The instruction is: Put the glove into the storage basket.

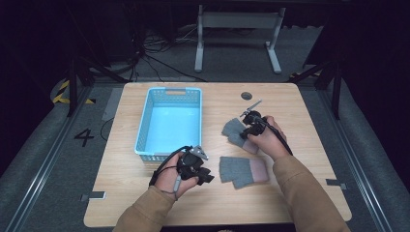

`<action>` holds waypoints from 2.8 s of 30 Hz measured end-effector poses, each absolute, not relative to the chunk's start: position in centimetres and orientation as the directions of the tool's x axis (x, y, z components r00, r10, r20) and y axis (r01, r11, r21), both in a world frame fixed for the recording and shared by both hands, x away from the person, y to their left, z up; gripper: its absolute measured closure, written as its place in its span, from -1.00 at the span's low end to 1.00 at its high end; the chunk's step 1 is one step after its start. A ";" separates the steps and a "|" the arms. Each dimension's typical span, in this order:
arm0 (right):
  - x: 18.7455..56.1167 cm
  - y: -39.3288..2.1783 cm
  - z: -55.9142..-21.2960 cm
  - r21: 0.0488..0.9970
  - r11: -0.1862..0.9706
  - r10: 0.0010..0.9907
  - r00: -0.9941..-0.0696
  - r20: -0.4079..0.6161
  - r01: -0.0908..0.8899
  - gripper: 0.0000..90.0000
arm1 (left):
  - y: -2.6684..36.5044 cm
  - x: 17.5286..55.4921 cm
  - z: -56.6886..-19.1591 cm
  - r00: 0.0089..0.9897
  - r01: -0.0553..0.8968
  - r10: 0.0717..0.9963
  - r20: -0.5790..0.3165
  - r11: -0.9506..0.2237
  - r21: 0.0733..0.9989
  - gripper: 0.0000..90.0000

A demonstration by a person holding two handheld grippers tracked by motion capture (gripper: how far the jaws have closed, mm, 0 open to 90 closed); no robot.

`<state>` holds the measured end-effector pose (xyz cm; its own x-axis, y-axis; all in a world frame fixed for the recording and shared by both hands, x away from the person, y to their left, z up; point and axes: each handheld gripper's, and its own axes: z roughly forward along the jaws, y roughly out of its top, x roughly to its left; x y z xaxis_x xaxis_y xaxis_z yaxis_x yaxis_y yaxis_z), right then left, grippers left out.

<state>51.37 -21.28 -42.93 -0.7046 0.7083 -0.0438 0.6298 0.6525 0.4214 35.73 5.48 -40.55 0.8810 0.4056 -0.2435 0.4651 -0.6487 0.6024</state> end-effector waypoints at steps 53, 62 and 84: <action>42.1 -23.2 -36.2 0.519 0.768 0.452 -0.892 -0.024 0.375 0.74 | 5.4 35.6 -40.2 0.883 0.463 0.395 -0.253 -0.645 0.608 0.55; 41.0 -23.0 -37.5 0.514 0.788 0.398 -0.917 -0.004 0.339 0.74 | 5.4 35.6 -40.2 0.884 0.461 0.394 -0.251 -0.649 0.605 0.55; 39.9 -22.0 -40.7 0.488 0.829 0.309 -0.951 0.010 0.275 0.73 | 5.2 35.6 -40.6 0.882 0.468 0.394 -0.260 -0.655 0.594 0.57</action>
<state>39.93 -22.00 -40.72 -0.9510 0.3091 0.0102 0.2746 0.8286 0.4878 35.57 5.17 -40.64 0.8816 0.3941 -0.2598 0.4676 -0.6546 0.5939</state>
